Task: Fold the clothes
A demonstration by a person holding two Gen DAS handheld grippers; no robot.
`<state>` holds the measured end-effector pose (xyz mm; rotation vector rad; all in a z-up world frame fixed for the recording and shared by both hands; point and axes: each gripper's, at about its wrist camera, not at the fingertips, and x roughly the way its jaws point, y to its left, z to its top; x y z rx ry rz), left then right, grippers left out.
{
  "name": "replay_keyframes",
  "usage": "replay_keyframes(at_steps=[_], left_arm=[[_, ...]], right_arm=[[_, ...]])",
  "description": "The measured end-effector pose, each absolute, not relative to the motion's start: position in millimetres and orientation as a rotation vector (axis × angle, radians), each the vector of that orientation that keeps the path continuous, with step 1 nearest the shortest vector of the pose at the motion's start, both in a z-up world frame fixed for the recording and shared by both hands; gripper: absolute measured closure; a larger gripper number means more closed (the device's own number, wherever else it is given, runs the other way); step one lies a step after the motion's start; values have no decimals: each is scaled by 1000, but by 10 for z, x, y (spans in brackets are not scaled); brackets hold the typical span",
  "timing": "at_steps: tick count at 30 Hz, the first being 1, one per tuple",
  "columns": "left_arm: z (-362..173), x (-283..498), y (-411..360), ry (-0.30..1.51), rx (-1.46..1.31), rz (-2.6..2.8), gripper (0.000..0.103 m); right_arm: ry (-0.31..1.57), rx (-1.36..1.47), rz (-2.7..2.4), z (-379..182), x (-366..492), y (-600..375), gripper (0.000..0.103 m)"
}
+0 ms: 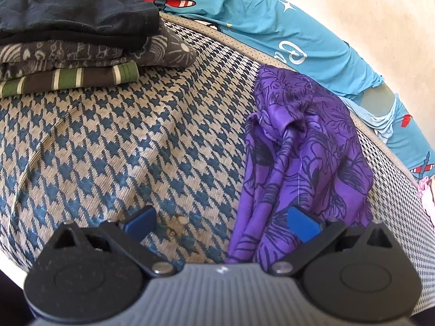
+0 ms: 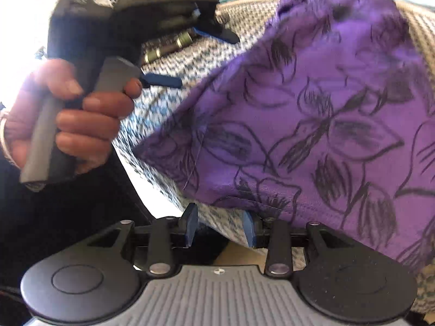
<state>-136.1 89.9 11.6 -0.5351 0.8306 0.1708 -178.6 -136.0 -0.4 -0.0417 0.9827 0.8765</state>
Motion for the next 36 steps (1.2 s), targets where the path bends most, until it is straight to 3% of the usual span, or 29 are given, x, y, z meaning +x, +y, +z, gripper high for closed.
replay_keyframes(at_steps=[12,23,36], left_arm=[[268,-1082,791,769,-500,145,0],[365,-611,684,801,-409,115,0],[228,-100,674,838,-331,160,0]], right_arm=[[856,-85,922,393,-1820,-1553,68],[807,-160,921,679,-1349,-1875,61],[855,-193,893,453,-1014,-1960,59]])
